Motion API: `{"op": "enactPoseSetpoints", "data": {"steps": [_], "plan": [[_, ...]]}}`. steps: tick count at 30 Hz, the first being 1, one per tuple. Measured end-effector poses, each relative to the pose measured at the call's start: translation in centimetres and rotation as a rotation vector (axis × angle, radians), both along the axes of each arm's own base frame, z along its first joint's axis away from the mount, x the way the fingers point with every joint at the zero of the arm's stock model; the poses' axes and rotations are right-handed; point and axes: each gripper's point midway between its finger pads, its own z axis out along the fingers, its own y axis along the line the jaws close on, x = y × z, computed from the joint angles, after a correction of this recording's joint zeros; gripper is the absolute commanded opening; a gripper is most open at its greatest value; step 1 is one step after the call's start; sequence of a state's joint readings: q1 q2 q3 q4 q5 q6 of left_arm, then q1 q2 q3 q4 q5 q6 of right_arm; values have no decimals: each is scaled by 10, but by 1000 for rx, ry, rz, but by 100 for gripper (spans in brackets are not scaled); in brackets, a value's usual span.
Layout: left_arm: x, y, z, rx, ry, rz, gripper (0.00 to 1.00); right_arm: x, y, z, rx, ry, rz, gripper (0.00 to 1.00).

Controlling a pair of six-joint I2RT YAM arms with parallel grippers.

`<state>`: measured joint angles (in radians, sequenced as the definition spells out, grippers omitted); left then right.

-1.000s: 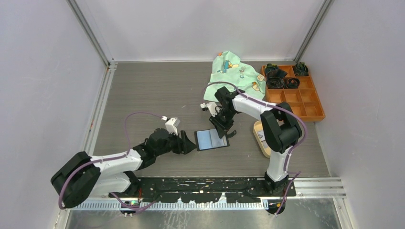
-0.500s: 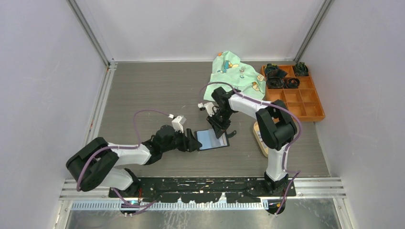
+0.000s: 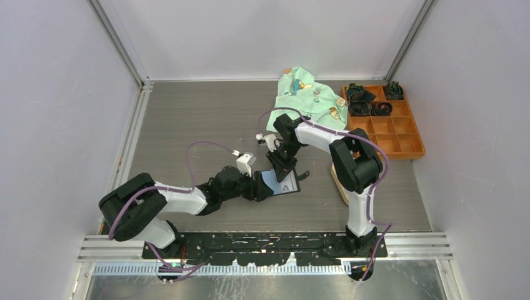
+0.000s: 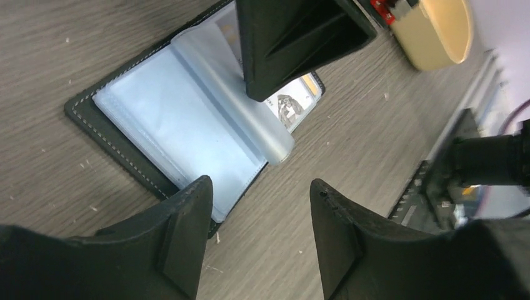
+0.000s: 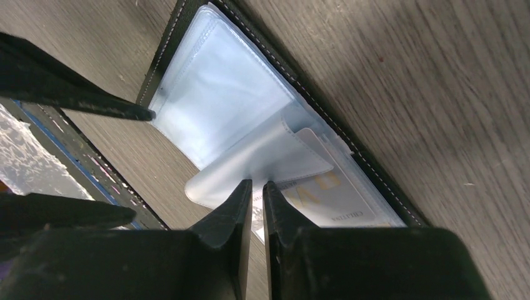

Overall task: Put the credit cards into the card holder
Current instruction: Turn over the card slot in the card holder.

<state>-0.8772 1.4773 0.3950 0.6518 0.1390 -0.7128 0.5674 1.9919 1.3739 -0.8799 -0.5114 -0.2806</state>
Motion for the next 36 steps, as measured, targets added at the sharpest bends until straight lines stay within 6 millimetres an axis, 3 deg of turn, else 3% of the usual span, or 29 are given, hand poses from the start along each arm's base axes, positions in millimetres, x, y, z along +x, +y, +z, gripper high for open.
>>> {"op": "enactPoseSetpoints", "data": {"steps": [8, 15, 23, 31, 36], "plan": [[-8, -1, -13, 215, -261, -38, 62, -1, 2, 0, 7, 11, -6, 18], [2, 3, -18, 333, -438, -60, 64, -1, 2, 0, 7, 13, -10, 19], [-2, -9, -26, 404, -522, -99, 65, -1, 3, 1, 9, 16, -11, 19], [-1, -22, -20, 412, -576, -95, 64, -2, 3, 1, 11, 18, -11, 19], [-6, -12, -11, 397, -596, -86, 64, -1, 3, 1, 12, 19, -13, 19]]}}
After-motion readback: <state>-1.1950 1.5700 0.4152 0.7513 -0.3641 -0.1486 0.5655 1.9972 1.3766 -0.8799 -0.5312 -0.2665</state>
